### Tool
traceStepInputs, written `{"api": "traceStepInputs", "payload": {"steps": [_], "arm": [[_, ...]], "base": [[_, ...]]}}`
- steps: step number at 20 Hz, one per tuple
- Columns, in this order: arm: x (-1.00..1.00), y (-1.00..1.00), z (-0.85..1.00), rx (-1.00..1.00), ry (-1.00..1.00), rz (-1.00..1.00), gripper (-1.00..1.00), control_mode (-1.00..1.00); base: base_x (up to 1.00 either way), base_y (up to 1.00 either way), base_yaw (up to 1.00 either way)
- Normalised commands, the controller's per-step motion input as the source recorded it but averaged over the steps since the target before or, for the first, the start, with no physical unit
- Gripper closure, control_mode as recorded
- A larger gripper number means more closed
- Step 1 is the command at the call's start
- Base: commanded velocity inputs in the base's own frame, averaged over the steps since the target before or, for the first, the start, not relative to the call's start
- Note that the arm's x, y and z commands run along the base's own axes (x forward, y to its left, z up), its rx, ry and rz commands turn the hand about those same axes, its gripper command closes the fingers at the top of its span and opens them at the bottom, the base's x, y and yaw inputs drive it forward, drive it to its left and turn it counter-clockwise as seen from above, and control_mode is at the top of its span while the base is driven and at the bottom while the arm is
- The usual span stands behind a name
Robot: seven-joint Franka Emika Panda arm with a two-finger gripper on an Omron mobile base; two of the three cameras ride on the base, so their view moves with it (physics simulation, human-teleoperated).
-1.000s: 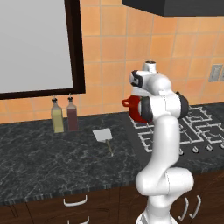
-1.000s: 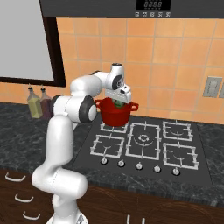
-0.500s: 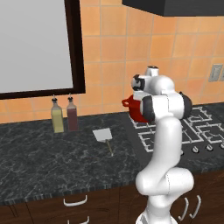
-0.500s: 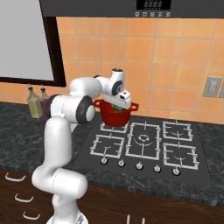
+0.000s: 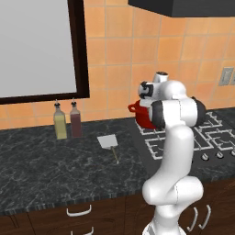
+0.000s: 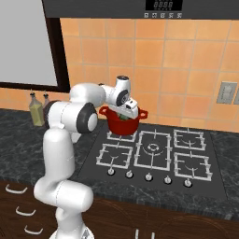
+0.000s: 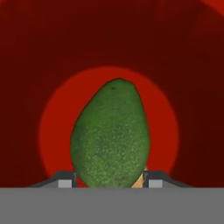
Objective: Put the potato and avocado in the pot. Retrieve the spatula and lightly stir the vegetables in the pot.
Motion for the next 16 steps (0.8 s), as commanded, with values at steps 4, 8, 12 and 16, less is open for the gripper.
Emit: {"api": "traceStepInputs", "payload": {"steps": [4, 8, 12, 16], "arm": [[0.00, 0.00, 0.05, 0.00, 0.00, -0.02, -1.00, -1.00], [-0.01, 0.00, 0.35, 0.00, -0.01, -0.01, -1.00, -1.00], [-0.29, 0.00, 0.93, 0.00, 0.00, 0.02, -1.00, -1.00], [-0.74, 0.15, 0.87, 0.00, 0.00, 0.15, -1.00, -1.00]], "base": [[0.00, 0.00, 0.00], [0.00, 0.00, 0.00], [0.00, 0.00, 0.00], [0.00, 0.00, 0.00]]}}
